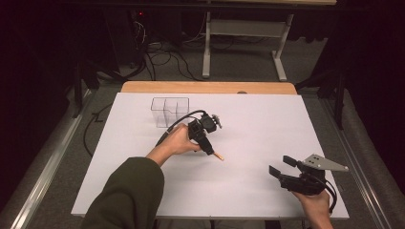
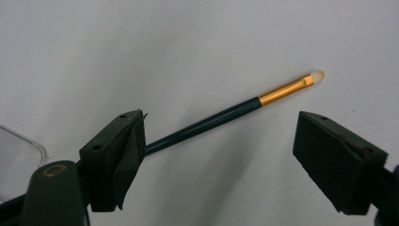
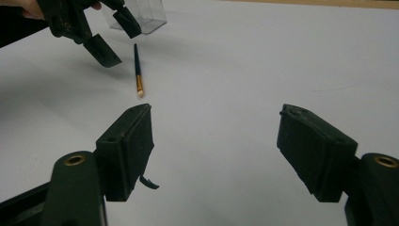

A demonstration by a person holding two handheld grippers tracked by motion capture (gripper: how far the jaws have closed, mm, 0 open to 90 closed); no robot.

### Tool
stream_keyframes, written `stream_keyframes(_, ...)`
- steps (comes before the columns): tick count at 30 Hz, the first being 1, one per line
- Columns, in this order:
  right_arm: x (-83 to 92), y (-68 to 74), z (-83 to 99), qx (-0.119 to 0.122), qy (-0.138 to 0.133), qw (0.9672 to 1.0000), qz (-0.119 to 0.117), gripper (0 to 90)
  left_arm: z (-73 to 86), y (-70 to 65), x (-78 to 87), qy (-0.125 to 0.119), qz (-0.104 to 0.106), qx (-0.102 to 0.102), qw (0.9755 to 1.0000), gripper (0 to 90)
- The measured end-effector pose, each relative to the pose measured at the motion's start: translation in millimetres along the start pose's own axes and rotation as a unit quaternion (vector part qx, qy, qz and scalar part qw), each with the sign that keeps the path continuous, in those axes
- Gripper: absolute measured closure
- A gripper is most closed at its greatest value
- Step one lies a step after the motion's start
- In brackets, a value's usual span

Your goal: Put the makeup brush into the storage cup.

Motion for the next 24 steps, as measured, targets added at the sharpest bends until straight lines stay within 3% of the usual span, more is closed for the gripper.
stream_keyframes(24, -0.1, 0.5, 0.0, 0.0, -0.001, 1.0, -0.005, 28.7, 3.1, -1.3, -16.9, 0.036, -0.019, -0.028, 0.9988, 20.2)
Point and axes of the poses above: each handheld gripper's, and its own axes: x roughly backward along the jaws, z roughly out of its underside, y roughly to its left, the point moved 7 cm from there along -x, roughly forward along the jaws, and after that the axes turned 6 degrees about x, right-handed, at the moved point
